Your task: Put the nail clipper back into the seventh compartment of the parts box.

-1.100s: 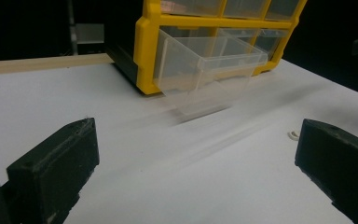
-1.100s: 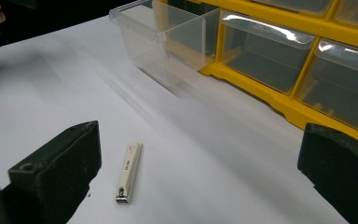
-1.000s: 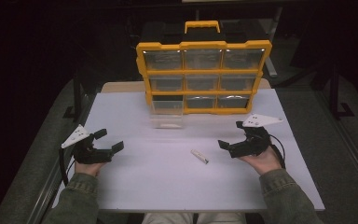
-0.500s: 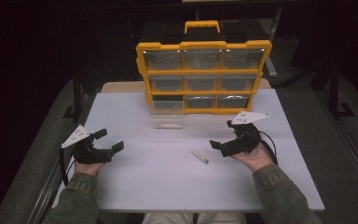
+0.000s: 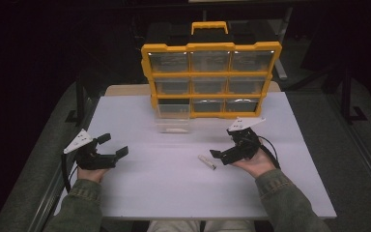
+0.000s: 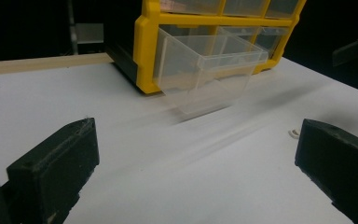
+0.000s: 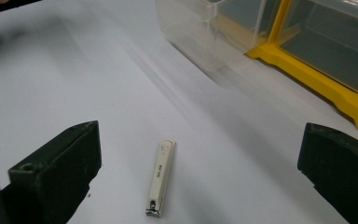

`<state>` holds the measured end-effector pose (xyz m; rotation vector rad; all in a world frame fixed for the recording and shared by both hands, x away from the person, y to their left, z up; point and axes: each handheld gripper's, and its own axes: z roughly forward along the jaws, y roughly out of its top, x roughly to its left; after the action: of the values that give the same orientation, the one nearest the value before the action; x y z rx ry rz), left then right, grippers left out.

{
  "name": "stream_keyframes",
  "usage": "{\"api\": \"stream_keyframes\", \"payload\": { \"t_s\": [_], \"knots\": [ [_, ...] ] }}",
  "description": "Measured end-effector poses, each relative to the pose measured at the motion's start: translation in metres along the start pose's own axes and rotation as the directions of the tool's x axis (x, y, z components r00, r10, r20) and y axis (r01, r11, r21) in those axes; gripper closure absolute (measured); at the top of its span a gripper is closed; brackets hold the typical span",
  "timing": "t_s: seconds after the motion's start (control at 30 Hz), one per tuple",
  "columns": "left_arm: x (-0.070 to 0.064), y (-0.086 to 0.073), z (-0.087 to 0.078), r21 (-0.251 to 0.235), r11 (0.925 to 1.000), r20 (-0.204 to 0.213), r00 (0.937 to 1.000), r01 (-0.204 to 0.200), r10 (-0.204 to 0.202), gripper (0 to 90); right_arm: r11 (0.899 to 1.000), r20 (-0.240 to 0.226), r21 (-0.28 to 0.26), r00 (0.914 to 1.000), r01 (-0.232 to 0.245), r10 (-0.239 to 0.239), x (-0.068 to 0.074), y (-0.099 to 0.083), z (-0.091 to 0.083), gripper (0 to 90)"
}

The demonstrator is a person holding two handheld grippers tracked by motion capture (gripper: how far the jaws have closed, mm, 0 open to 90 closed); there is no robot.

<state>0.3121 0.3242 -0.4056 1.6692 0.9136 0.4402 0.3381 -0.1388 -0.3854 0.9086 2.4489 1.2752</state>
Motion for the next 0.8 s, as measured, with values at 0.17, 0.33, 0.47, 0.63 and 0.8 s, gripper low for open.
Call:
{"api": "stream_keyframes", "payload": {
  "t_s": [0.17,0.33,0.47,0.63,0.8],
  "knots": [
    [0.000,0.000,-0.001,-0.006,1.0000,0.002,1.0000,0.002,-0.002,0.0,0.999,-0.009,0.032,1.0000,0.003,-0.002,0.002,0.000,0.008,0.0],
    [0.000,0.000,-0.001,-0.010,0.9999,0.003,1.0000,0.004,-0.004,0.0,0.998,-0.019,0.060,0.9998,0.013,-0.012,0.004,0.000,0.015,0.0],
    [0.000,0.000,-0.001,-0.009,1.0000,0.008,1.0000,0.003,-0.003,0.0,0.996,-0.026,0.084,0.9995,0.017,-0.015,0.005,0.000,0.022,0.0],
    [-0.001,0.000,0.000,-0.007,1.0000,0.031,0.9995,0.000,0.000,0.0,0.994,-0.031,0.109,0.9993,0.024,-0.021,0.007,-0.001,0.028,0.0],
    [-0.001,0.000,0.000,-0.006,1.0000,0.033,0.9994,0.002,-0.002,0.0,0.990,-0.042,0.142,0.9989,0.026,-0.021,0.009,-0.001,0.034,0.0]
  ]
}}
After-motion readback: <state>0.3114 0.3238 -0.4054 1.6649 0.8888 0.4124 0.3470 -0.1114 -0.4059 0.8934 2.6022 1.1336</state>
